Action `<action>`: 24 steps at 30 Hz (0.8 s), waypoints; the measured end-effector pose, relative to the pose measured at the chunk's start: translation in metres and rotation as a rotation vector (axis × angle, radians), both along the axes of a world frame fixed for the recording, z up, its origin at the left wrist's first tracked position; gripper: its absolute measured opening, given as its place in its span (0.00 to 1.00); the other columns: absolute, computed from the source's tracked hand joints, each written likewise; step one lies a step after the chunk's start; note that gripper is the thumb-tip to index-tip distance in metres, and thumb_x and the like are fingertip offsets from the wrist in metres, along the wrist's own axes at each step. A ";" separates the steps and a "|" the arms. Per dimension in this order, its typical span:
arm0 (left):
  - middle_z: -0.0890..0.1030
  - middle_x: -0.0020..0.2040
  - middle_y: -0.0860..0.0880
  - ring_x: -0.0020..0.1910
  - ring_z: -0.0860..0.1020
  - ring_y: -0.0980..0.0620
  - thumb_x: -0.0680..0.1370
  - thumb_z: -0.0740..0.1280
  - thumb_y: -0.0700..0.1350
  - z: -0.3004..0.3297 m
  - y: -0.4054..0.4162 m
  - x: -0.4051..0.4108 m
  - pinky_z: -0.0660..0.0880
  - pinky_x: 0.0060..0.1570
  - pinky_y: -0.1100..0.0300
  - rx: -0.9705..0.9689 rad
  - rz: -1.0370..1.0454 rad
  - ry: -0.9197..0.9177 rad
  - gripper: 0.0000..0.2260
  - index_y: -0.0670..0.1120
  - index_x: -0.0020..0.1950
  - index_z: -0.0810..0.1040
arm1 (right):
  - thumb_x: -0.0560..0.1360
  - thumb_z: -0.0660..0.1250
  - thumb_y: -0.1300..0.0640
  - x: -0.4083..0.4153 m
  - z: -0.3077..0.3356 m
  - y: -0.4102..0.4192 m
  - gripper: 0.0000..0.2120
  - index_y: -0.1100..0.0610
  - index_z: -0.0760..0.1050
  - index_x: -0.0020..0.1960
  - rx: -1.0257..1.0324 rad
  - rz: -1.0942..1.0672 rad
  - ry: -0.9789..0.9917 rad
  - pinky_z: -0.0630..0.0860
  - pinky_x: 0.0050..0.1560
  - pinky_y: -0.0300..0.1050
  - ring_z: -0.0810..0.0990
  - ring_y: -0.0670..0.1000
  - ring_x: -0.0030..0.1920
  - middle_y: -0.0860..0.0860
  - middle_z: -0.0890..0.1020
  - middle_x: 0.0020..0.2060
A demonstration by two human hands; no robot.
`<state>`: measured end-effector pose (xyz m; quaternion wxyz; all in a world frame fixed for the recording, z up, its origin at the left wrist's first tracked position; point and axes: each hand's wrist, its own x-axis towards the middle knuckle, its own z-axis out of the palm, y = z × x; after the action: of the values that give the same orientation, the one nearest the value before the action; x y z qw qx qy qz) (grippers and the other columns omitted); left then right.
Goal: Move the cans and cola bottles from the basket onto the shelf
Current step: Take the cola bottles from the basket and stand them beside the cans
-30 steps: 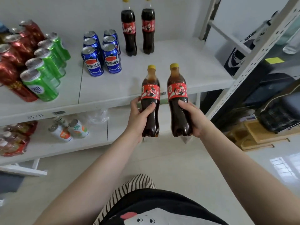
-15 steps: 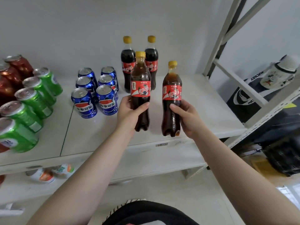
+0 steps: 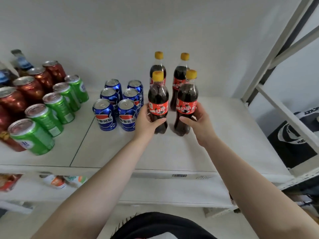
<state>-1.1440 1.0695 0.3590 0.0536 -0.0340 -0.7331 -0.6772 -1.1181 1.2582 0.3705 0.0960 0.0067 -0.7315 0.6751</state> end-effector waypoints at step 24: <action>0.81 0.60 0.49 0.60 0.78 0.50 0.70 0.74 0.48 -0.040 0.017 -0.038 0.75 0.60 0.47 -0.314 0.291 0.100 0.23 0.48 0.62 0.73 | 0.68 0.76 0.59 -0.039 -0.019 0.002 0.23 0.58 0.73 0.60 0.247 -0.196 -0.101 0.76 0.46 0.39 0.80 0.51 0.50 0.50 0.81 0.53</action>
<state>-1.1816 1.0868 0.3192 0.1812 0.0304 -0.8230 -0.5375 -1.1576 1.2599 0.3512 0.1229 -0.0869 -0.8100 0.5668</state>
